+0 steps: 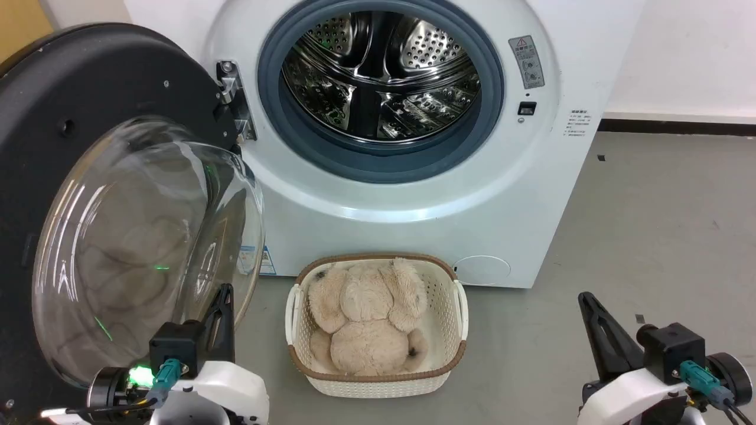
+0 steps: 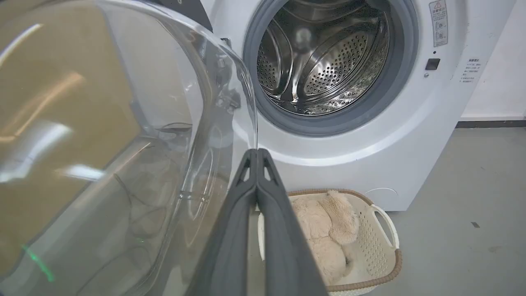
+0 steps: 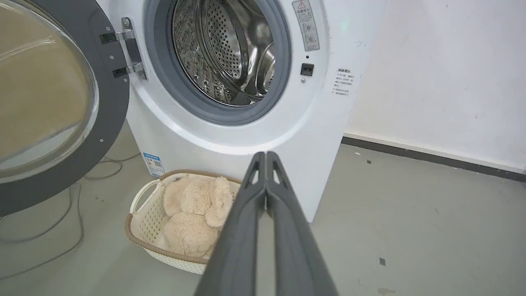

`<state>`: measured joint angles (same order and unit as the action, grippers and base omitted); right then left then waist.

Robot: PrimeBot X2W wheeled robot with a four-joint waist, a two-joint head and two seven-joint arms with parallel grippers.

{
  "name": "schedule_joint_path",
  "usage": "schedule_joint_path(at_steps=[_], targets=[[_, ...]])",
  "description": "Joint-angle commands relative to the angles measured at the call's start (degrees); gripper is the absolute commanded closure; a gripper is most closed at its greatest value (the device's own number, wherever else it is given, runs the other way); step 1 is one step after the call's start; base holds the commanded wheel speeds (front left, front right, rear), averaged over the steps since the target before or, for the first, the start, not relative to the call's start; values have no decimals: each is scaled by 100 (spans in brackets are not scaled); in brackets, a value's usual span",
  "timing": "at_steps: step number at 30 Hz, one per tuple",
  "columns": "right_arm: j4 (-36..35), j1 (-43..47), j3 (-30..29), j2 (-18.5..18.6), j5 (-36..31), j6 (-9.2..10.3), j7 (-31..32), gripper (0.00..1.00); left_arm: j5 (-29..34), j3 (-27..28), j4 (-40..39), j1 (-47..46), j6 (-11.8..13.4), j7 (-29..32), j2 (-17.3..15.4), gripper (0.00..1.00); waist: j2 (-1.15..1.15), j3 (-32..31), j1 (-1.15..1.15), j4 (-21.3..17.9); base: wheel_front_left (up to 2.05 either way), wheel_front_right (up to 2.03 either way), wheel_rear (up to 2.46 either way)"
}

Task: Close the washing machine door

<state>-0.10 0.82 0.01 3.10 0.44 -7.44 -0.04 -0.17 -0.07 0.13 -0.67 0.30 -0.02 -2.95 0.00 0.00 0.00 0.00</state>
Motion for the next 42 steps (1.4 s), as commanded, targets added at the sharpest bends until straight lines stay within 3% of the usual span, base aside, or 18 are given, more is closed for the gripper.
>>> schedule_joint_path(at_steps=[1, 18, 19, 30, 31, 32, 33, 42], targets=[[10, -82, -1, -23, -44, -5, 4, 100, 17, 7, -13, 67, -30, 2, 7, 100, 0, 0, 0, 0, 0, 0, 0], [10, -82, -1, -23, -44, -5, 4, 100, 17, 7, -13, 67, -30, 2, 7, 100, 0, 0, 0, 0, 0, 0, 0], [0, 0, 0, 0, 2, 0, -1, 0, 0, 1, 0, 5, 2, -1, 0, 0, 0, 0, 0, 0, 0, 0, 0], [11, -6, -78, -2, 119, 0, -106, 0, -6, -55, -10, -10, 131, -106, -1, 0, 0, 11, 0, 8, 0, 0, 0], [11, -6, -86, -2, 133, 0, -118, 0, -2, -63, -15, -14, 145, -118, -4, 16, 0, 11, 0, 12, 0, 0, 0], [12, -7, -94, -2, 146, 0, -130, 0, 2, -71, -21, -20, 158, -130, -7, 84, 0, 12, 0, 16, 0, 0, 0], [13, -7, -101, -2, 160, 0, -142, 0, 4, -81, -27, -26, 169, -142, -11, 100, 0, 13, 0, 21, 0, 0, 0], [11, -13, -158, -4, 278, -1, -249, 0, -46, -116, -219, -214, 194, -250, -66, 100, 0, 23, 0, 123, 0, 0, 0]])
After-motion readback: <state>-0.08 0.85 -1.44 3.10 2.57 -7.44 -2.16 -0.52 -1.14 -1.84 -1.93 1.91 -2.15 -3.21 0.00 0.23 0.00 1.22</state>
